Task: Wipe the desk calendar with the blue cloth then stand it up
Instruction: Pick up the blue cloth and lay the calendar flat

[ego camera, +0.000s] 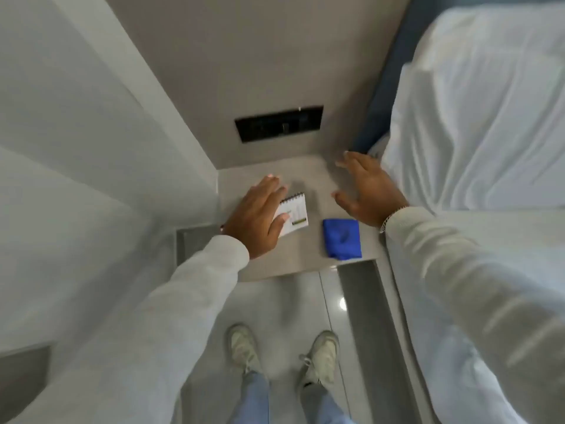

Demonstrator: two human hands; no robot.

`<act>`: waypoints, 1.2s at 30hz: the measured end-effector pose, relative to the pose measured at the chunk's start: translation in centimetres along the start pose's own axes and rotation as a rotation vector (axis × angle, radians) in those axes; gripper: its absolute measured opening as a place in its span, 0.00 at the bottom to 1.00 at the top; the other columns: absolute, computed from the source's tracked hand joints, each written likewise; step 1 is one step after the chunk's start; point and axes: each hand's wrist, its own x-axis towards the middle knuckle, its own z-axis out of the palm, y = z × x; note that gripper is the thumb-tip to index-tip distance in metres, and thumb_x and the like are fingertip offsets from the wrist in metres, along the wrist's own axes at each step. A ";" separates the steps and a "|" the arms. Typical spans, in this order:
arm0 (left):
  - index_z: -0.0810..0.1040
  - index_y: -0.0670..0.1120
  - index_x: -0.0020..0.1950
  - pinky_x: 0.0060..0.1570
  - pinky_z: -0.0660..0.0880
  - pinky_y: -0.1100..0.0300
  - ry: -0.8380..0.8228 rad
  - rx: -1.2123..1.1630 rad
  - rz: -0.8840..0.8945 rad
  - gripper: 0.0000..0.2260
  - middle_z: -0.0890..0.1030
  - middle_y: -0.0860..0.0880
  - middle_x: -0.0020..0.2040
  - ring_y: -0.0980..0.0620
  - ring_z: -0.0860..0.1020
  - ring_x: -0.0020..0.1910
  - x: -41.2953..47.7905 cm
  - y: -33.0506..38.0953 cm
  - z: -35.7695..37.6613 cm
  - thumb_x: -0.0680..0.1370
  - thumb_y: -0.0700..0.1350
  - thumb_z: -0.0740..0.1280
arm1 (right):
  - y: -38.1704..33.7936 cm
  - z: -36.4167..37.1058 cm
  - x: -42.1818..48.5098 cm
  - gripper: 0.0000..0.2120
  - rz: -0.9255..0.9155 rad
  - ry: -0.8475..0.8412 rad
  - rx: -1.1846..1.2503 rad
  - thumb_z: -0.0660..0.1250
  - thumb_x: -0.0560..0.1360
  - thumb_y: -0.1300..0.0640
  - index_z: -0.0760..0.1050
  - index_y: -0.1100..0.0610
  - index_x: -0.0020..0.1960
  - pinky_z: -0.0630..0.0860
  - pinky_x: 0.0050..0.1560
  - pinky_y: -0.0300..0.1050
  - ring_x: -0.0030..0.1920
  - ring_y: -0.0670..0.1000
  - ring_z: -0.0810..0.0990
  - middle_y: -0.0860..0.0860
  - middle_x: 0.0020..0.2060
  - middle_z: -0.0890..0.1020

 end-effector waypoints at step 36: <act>0.54 0.39 0.78 0.77 0.55 0.41 -0.637 0.062 0.374 0.29 0.54 0.39 0.80 0.42 0.50 0.80 -3.7 -10.5 22.9 0.80 0.52 0.51 | 6.3 28.5 -5.1 0.20 0.466 0.151 -0.120 0.66 0.72 0.63 0.75 0.56 0.64 0.75 0.57 0.67 0.66 0.72 0.70 0.63 0.68 0.73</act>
